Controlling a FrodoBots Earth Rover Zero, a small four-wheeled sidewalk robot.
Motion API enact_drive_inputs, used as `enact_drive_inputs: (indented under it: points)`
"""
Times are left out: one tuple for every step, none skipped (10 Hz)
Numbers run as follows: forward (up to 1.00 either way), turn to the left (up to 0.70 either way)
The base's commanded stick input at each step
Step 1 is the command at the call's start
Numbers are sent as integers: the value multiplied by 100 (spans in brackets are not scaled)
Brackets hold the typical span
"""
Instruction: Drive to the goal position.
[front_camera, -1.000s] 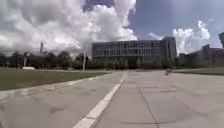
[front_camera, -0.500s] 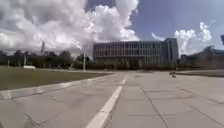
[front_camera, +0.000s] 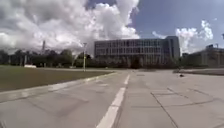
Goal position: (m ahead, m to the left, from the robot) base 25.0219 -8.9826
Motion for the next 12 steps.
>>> enact_drive_inputs:
  points:
    - [100, 0]
    - [100, 0]
    - [100, 0]
    - [100, 0]
    - [100, 0]
    - [100, 0]
    - [100, 0]
    - [100, 0]
    - [100, 0]
    - [100, 0]
    - [100, 0]
    - [100, 0]
